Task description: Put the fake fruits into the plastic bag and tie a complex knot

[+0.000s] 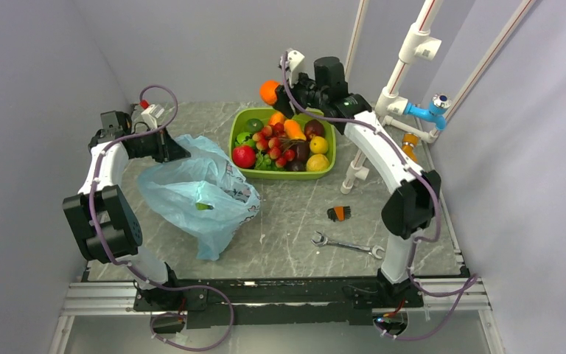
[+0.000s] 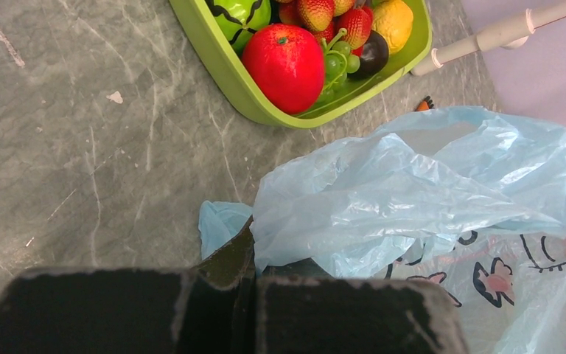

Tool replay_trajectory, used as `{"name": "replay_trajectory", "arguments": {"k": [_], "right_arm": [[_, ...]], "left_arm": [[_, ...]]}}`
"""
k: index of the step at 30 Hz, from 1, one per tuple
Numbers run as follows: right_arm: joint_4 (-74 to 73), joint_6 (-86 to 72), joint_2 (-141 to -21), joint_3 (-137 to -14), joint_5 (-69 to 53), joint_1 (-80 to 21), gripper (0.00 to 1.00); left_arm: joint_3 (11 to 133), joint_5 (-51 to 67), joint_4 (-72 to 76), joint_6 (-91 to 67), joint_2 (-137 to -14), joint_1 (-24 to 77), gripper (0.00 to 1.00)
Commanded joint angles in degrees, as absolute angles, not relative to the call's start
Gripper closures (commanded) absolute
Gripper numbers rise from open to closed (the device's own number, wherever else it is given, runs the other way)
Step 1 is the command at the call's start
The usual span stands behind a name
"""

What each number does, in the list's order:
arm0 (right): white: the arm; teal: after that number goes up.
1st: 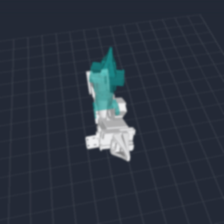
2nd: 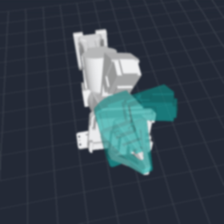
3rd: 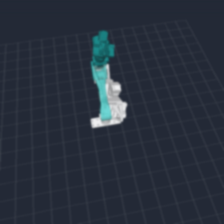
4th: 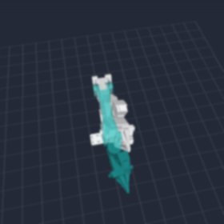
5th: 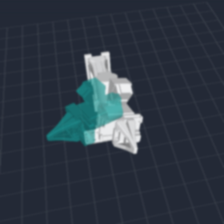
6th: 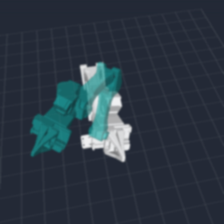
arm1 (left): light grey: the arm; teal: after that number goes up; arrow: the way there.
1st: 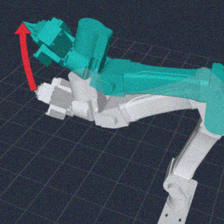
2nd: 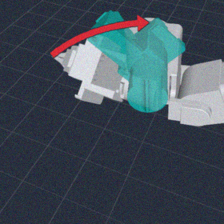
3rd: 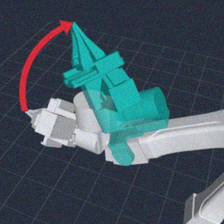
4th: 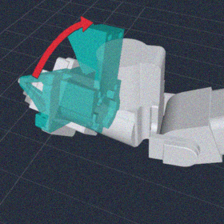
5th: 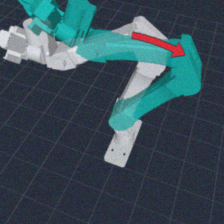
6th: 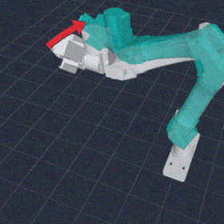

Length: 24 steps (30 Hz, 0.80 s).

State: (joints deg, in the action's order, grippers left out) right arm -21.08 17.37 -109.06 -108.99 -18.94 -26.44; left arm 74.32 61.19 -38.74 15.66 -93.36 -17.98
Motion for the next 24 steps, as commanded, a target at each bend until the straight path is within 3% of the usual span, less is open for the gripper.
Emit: {"name": "replay_trajectory", "arguments": {"k": [1, 5, 12, 17, 24], "right_arm": [[-20.77, 13.87, -100.75, -108.68, -36.90, -32.99, 0.57], [-19.29, 16.85, -98.83, -106.16, -40.94, -40.86, 0.66], [-14.86, 23.31, -102.52, -101.43, -38.49, -49.49, 0.70], [-21.83, 33.15, -107.78, -101.52, -36.96, -52.85, 0.75], [-22.22, 45.44, -109.31, -91.89, -28.21, -58.46, 0.72]], "left_arm": [[75.87, 62.00, -37.09, 14.96, -91.97, -17.05, 1.00], [75.52, 62.73, -35.99, 13.12, -91.76, -16.52, 1.00], [74.58, 64.12, -32.10, 8.64, -91.19, -16.14, 1.00], [73.94, 64.54, -30.21, 6.77, -91.00, -16.03, 1.00], [72.73, 63.81, -29.77, 7.65, -91.18, -16.03, 1.00]]}}
